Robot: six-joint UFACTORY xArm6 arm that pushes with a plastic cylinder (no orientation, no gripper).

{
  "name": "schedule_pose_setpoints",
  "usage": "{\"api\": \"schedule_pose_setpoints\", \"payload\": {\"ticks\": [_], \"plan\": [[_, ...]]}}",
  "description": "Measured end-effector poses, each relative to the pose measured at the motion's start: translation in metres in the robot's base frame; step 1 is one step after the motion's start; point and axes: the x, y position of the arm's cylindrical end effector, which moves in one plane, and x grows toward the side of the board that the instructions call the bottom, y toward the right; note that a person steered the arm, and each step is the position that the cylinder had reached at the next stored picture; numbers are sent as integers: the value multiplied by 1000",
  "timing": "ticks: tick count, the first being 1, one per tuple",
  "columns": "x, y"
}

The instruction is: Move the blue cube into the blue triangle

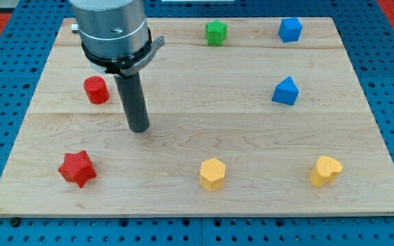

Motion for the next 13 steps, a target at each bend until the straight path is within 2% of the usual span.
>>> {"api": "schedule_pose_setpoints", "payload": {"ticks": [2,3,4,5,6,7,8,9,10,11,13], "plan": [[0,2],[-9,26],[-62,82],[-105,90],[-143,131],[-166,199],[-160,271],[-189,356],[-242,368],[-283,354],[-226,287]]}}
